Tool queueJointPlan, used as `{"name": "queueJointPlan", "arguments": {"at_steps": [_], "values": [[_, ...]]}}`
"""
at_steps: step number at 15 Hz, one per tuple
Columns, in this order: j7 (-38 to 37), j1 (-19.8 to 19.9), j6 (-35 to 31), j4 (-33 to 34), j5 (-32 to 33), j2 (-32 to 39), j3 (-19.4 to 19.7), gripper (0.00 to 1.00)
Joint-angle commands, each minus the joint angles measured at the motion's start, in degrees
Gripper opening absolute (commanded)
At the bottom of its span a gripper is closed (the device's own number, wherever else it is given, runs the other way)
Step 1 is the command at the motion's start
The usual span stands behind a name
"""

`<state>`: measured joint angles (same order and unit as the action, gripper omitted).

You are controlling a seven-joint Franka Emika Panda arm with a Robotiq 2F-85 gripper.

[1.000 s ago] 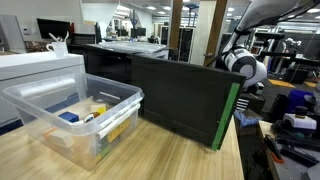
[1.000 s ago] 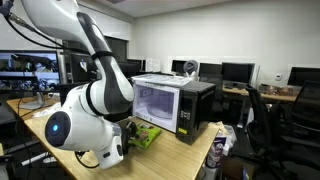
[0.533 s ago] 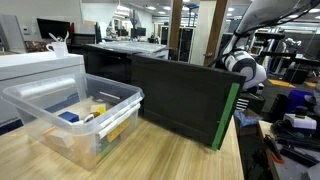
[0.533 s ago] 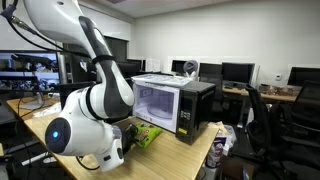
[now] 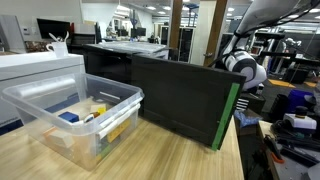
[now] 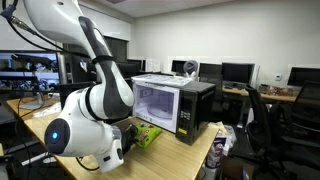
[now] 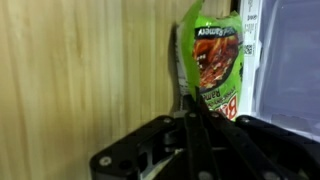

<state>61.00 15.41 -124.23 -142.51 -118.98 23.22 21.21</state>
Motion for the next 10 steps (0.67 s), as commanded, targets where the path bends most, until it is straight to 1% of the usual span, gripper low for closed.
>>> {"name": "queueJointPlan", "arguments": {"at_steps": [1,6,10], "values": [[3.4,-0.4,1.2,-3.4,-1.7,-3.2,0.9,0.01],[7.5,0.1,2.2,-8.0,-1.8,-8.7,1.8,0.01],[9.3,0.5,2.3,-10.8,-1.6,-12.8,2.4,0.01]]}}
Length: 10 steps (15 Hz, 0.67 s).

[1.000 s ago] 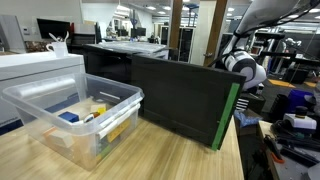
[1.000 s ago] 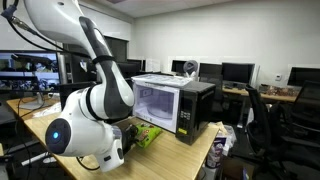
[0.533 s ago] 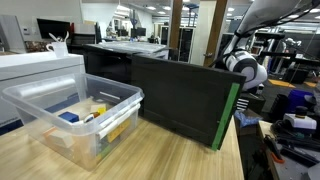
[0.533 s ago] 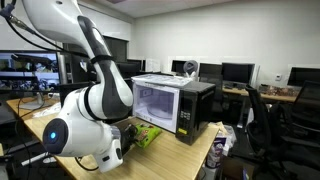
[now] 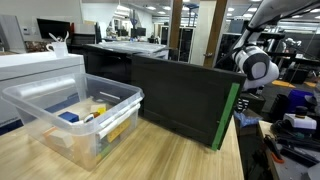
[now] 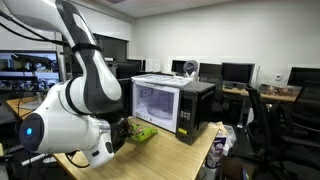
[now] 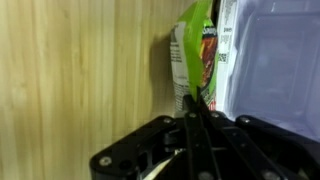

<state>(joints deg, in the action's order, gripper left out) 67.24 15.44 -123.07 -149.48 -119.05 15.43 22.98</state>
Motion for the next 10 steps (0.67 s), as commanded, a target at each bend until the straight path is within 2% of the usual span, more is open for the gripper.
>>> {"name": "queueJointPlan", "arguments": {"at_steps": [1,6,10], "values": [[3.0,0.5,1.0,-4.2,-1.5,-5.9,0.6,0.01],[1.8,1.1,-0.6,-4.8,-0.7,-11.1,0.7,0.01],[-1.2,2.1,-3.0,-0.9,3.9,-13.7,0.8,0.01]]}}
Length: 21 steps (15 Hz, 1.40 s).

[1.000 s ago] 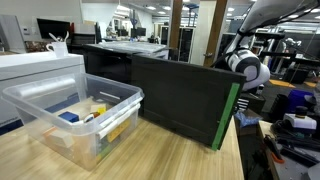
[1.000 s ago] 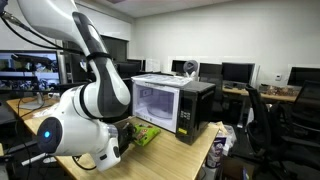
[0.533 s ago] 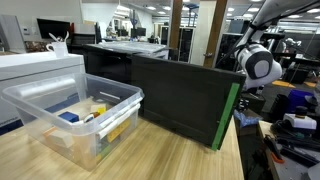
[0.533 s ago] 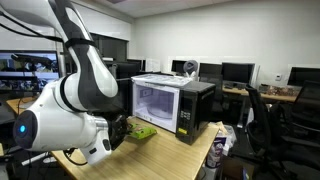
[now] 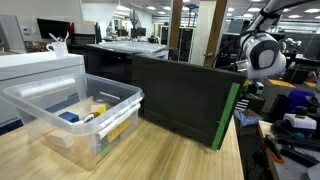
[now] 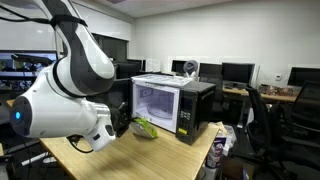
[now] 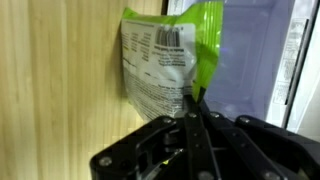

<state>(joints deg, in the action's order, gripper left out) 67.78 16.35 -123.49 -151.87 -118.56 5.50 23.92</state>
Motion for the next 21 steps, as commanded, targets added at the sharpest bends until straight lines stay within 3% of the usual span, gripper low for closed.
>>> {"name": "queueJointPlan", "arguments": {"at_steps": [1,4,7,11,15,21], "values": [[-2.7,1.4,-3.3,3.1,5.6,-4.0,-0.3,0.01],[-8.0,2.4,-5.7,10.0,17.5,-5.1,-0.4,0.01],[-14.9,4.1,-3.8,17.0,27.8,-5.4,0.1,0.01],[-20.8,4.5,-1.3,22.3,37.0,-7.1,-0.6,0.01],[-22.5,3.9,-2.2,20.2,43.7,-11.3,-1.9,0.01],[-22.7,4.2,-1.1,14.4,43.6,-15.8,-2.0,0.01]]}}
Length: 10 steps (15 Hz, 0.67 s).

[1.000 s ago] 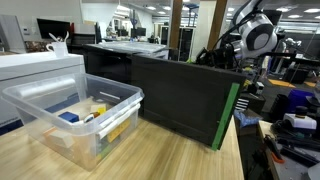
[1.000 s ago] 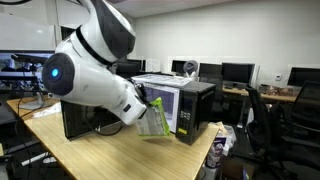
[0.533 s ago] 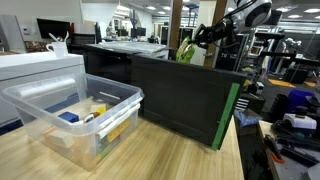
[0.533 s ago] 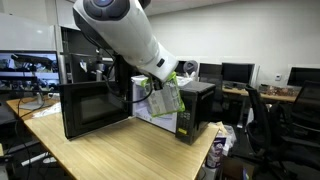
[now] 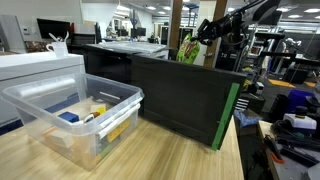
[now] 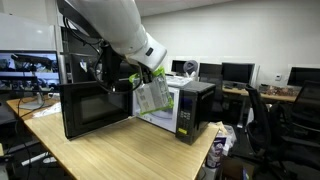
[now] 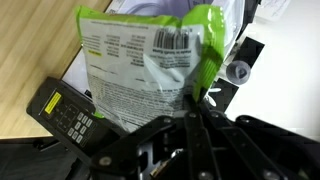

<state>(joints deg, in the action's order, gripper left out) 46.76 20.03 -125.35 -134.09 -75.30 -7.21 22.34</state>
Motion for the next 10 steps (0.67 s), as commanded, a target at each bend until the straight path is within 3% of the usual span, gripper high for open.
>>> {"name": "queueJointPlan", "arguments": {"at_steps": [1,10], "values": [[-0.5,0.5,2.0,-3.9,-0.7,-2.9,-0.1,0.01],[5.4,2.9,23.4,-1.8,-13.8,9.9,4.0,0.01]]}}
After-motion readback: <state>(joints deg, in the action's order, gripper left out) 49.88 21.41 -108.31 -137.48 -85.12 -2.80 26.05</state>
